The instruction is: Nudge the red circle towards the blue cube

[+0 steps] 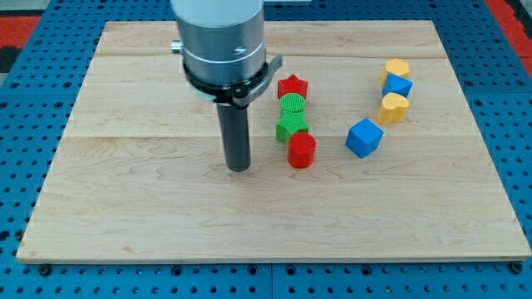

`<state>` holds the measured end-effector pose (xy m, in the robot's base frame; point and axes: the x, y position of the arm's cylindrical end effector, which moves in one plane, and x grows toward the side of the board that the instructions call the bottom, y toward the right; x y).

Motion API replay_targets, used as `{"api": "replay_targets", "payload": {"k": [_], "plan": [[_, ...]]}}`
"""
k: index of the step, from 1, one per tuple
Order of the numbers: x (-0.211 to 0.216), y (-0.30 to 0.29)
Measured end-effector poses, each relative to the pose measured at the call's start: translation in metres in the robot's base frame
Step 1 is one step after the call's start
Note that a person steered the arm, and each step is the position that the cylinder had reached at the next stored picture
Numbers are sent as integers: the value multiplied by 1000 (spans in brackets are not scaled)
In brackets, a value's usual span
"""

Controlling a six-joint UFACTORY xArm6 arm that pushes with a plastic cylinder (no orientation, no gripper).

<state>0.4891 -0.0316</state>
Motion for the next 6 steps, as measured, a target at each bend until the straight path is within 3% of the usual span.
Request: {"api": "replay_targets", "payload": {"k": [2,6], "plan": [[0,39],[0,63]]}}
